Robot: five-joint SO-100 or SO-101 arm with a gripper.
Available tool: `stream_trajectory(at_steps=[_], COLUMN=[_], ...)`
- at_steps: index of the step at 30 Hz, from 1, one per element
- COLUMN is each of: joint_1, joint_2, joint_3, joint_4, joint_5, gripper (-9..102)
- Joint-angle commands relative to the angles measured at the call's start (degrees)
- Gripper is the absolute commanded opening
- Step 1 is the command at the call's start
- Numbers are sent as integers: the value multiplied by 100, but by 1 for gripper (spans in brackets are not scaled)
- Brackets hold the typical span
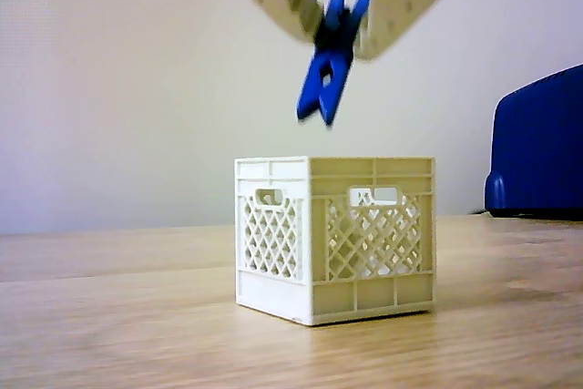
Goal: Grasp a peg and put it in the crate.
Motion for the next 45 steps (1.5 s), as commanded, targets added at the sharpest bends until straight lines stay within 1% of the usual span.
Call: stream_trajectory(at_steps=[1, 5, 7, 13, 15, 17, 19, 23, 24, 27, 31, 34, 37, 45], joint_1=[79, 79, 70, 79, 79, 79, 79, 88, 88, 88, -18, -343, -756, -2153], joint_2=[-114, -229, -237, -246, -246, -237, -237, -229, -229, -158, 483, 1327, 2417, 4808], joint_3=[-642, -721, -721, -712, -712, -712, -712, -712, -712, -703, -431, -123, 158, 229], joint_4=[-193, -193, -193, -193, -193, -193, -193, -193, -193, -185, -18, 483, 1292, 4271], joint_5=[-44, -44, -9, -18, 0, -26, -35, 35, 44, 62, 316, 958, 1828, 4254], gripper=[0, 0, 2, 24, 28, 26, 20, -2, -4, 2, -1, -1, -1, -1])
